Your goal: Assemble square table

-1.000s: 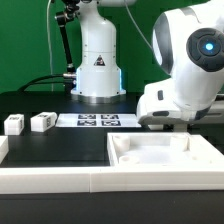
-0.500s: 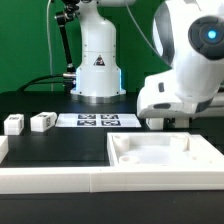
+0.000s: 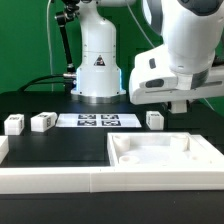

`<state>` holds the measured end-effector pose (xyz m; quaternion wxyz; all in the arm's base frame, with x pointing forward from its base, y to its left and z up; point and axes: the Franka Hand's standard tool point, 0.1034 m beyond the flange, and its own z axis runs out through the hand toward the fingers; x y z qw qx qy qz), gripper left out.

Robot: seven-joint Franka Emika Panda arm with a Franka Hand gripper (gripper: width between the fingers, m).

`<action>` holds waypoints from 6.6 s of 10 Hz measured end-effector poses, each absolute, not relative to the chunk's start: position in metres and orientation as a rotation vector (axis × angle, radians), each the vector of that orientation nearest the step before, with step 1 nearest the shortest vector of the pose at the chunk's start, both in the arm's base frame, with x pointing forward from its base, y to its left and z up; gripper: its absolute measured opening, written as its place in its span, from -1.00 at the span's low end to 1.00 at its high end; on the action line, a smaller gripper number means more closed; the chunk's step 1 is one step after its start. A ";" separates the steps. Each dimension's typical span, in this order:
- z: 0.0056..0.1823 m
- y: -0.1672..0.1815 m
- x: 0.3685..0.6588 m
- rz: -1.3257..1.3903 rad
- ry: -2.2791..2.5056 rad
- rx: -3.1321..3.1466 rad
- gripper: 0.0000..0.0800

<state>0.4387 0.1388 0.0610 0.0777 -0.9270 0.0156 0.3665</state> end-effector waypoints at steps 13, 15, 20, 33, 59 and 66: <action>0.095 0.093 0.494 -0.093 0.025 -3.012 -0.27; 0.110 0.088 0.510 -0.229 0.011 -3.010 -0.27; 0.113 0.091 0.522 -0.570 0.008 -2.979 -0.27; 0.126 0.092 0.582 -0.749 -0.074 -2.941 -0.27; 0.096 0.111 0.631 -0.849 -0.180 -2.906 -0.27; 0.091 0.119 0.631 -0.883 -0.190 -2.894 -0.27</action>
Offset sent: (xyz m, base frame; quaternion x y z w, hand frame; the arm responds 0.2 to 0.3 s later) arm 0.0114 -0.0219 0.0082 0.0050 0.1876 -0.0184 0.9821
